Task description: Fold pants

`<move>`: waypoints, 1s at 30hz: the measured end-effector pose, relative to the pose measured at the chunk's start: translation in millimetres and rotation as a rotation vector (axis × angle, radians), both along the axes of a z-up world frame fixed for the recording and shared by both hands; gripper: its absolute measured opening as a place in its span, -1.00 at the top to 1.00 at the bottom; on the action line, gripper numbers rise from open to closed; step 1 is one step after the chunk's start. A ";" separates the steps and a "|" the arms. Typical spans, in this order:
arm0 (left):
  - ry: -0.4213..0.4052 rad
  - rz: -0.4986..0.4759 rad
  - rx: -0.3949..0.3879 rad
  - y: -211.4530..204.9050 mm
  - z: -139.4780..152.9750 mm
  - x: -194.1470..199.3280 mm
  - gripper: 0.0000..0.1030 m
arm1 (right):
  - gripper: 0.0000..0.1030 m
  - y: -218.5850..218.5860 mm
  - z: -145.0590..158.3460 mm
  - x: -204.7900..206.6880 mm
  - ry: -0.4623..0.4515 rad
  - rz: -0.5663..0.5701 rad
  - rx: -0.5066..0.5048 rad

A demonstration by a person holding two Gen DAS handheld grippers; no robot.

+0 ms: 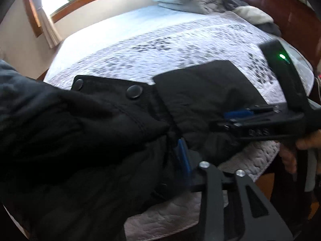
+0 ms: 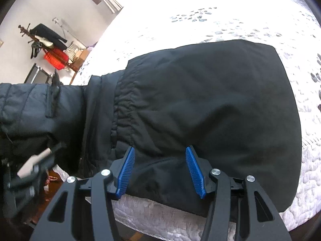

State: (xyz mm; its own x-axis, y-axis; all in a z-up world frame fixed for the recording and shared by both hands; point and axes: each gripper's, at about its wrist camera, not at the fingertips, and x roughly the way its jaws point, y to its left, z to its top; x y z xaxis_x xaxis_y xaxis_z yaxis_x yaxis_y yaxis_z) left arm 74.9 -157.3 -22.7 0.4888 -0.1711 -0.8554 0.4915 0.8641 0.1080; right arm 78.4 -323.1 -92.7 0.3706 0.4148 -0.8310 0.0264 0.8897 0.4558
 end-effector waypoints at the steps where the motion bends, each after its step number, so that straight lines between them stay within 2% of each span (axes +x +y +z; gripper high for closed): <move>1: 0.007 -0.009 0.000 -1.8 -0.5 -0.4 0.25 | -0.04 -1.8 -1.0 0.5 0.000 -0.005 0.008; 4: 0.081 -0.099 -0.015 -15.8 0.3 2.6 0.24 | -0.04 -4.2 -2.7 -2.5 0.002 -0.022 0.041; 7: 0.076 -0.180 -0.017 -28.5 9.7 -3.5 0.13 | -0.04 -6.1 -5.2 -2.6 0.004 -0.011 0.030; 9: 0.114 -0.206 -0.104 -27.3 17.3 -0.5 -0.07 | -0.04 -5.7 -4.4 -2.6 0.003 -0.013 0.026; 10: 0.142 -0.200 -0.162 -23.1 19.1 3.4 -0.10 | -0.04 -6.4 -3.9 -3.3 0.002 -0.020 0.026; 13: 0.175 -0.176 -0.252 -9.5 19.2 11.1 -0.12 | -0.04 -10.6 0.8 -4.0 0.000 -0.043 0.012; 16: 0.191 -0.120 -0.294 10.2 14.7 15.9 -0.19 | -0.07 -20.5 4.6 -5.6 0.001 -0.072 0.014; 18: 0.198 -0.046 -0.313 29.2 7.7 21.9 -0.20 | -0.18 -27.2 7.6 -7.9 -0.003 -0.090 0.002; 20: 0.201 0.071 -0.338 48.7 0.9 32.5 -0.20 | -0.47 -34.3 10.9 -10.1 -0.014 -0.105 0.013; 25: 0.225 0.309 -0.386 83.2 -12.7 50.1 -0.21 | -0.64 -27.4 22.7 8.5 -0.042 -0.103 0.011; 28: 0.218 0.375 -0.373 98.1 -9.4 55.0 -0.23 | -0.69 -16.8 25.0 32.2 -0.031 -0.099 0.006; 30: 0.204 0.386 -0.353 91.0 -10.0 51.9 -0.28 | -0.69 -19.3 24.0 44.2 -0.015 -0.097 0.013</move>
